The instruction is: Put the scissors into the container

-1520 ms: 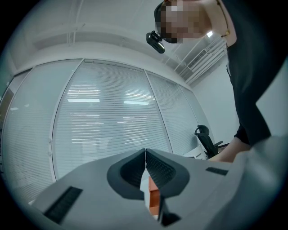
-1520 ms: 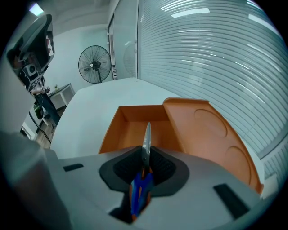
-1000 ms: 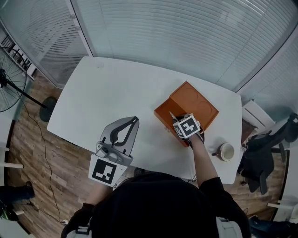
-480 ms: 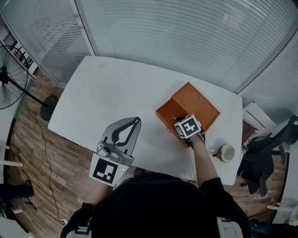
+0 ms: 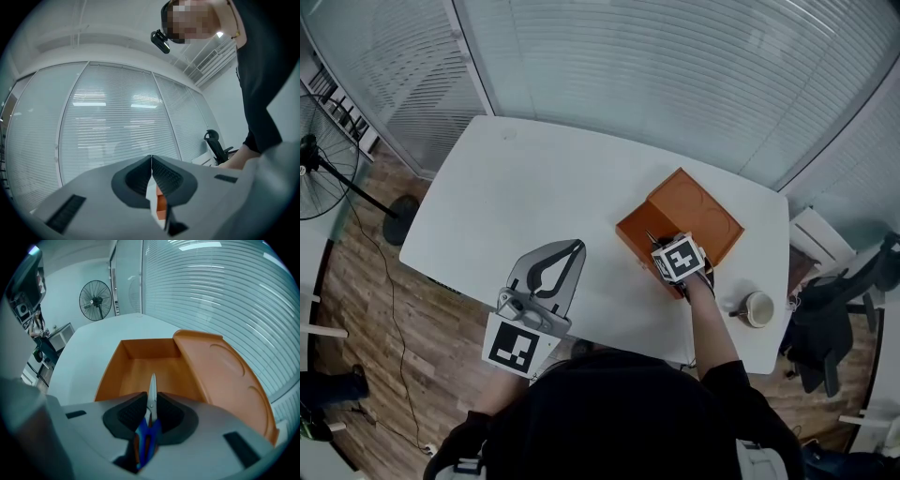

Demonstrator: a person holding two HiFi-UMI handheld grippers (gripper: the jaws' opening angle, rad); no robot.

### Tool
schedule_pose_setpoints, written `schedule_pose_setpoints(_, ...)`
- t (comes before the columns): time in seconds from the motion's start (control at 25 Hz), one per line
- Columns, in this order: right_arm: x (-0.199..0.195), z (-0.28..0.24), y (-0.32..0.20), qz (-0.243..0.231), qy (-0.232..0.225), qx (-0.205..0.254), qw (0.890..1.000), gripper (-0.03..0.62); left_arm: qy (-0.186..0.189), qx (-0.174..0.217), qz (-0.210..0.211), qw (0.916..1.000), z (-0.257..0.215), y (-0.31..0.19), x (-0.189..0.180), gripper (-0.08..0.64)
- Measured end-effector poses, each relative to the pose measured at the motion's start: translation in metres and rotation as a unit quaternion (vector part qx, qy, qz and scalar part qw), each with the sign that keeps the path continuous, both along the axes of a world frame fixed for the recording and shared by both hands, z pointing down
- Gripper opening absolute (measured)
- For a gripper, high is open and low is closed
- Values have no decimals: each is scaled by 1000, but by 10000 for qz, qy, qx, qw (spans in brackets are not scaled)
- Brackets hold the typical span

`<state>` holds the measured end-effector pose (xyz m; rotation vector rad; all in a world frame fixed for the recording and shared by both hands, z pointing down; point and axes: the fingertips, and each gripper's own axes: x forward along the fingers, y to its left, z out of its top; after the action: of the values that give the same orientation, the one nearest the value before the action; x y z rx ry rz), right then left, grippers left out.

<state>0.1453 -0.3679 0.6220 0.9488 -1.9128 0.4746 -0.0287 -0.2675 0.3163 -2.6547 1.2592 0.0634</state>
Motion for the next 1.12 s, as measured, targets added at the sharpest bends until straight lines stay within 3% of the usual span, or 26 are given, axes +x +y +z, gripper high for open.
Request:
schedule_pose_setpoints(0.24,0,-5,1,49,-46,101,9999,92,-8,-10,-16,10000,1,2,-2,15)
schedule_pose_setpoints(0.72,-8,-51,-2,105,-439,804,9957,93,6,0,65,10000,2,2,1,15)
schedule_pose_setpoints(1.12,-13,-106,-2,258,-1068,1638,9804,91,-10,-7,149,9999,2,-2,5,15)
